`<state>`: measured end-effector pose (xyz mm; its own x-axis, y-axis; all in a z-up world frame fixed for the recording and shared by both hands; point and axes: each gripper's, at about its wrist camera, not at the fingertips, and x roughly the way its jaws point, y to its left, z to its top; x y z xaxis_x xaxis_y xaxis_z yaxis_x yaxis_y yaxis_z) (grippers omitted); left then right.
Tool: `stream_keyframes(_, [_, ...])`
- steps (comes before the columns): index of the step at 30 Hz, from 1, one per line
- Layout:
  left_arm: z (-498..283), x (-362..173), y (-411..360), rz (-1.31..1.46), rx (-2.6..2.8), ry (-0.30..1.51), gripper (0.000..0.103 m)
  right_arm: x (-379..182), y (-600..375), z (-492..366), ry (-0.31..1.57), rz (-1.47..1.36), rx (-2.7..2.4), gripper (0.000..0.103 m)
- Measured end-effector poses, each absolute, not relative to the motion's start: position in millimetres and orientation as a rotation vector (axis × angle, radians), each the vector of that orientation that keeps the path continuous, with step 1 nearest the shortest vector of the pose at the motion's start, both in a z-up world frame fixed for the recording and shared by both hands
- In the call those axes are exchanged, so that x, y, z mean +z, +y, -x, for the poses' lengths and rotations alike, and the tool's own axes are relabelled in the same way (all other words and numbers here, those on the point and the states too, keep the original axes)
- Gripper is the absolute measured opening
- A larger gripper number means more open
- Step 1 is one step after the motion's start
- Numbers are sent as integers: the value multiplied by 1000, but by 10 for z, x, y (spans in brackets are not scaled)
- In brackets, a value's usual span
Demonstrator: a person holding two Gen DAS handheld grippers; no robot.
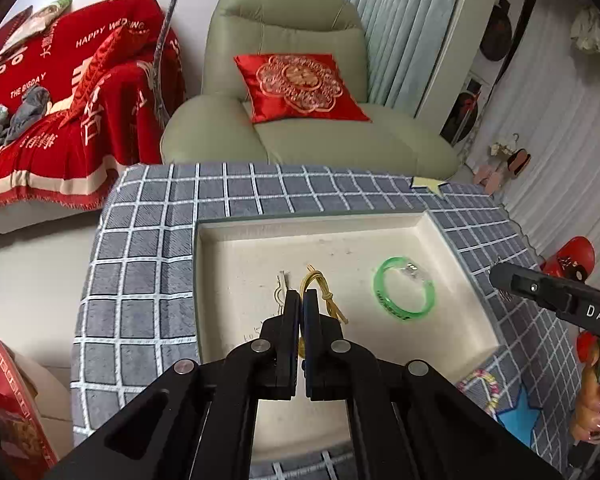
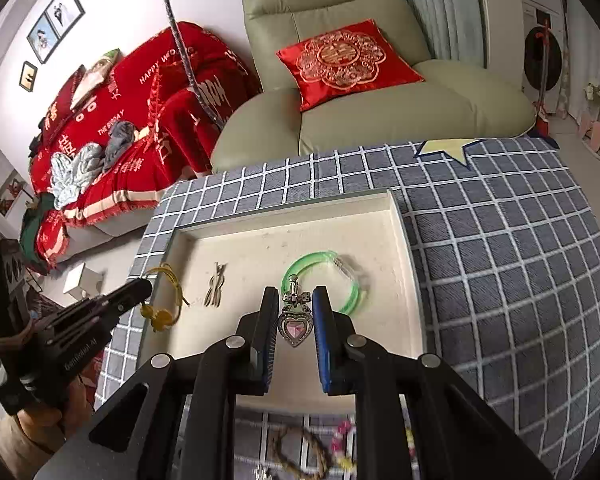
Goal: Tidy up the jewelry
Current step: 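Carry both items over the tray, lowering the heart pendant into the green bangle, then open the right gripper to drop the heart pendant while the left lowers the yellow keychain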
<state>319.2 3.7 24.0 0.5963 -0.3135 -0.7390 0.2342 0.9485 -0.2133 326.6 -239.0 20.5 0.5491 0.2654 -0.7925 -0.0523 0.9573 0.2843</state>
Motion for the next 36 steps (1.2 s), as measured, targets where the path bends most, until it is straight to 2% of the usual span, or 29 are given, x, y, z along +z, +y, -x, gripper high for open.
stream_keyframes(16, [-3424, -203, -154, 30, -272, 953, 17, -532, -2296, -3713, 1084, -207, 124, 19])
stream_keyframes(28, [-3414, -332, -264, -78, -219, 979, 18, -623, -2307, -3735, 1097, -145, 103, 20])
stream_keyframes(30, [-3407, -330, -263, -80, -215, 977, 18, -617, -2313, -3733, 1094, -160, 108, 31])
stream_keyframes(31, [-3406, -327, -265, -83, -214, 978, 18, -598, -2324, -3727, 1084, -173, 114, 46])
stream_keyframes(32, [-3404, -326, -266, -84, -213, 977, 18, -579, -2329, -3718, 1074, -186, 115, 53])
stream_keyframes(34, [-3399, -323, -270, -86, -211, 977, 18, -549, -2334, -3711, 1069, -215, 124, 58])
stream_keyframes(36, [-3391, -320, -272, -91, -208, 973, 18, -492, -2369, -3680, 1054, -257, 143, 58])
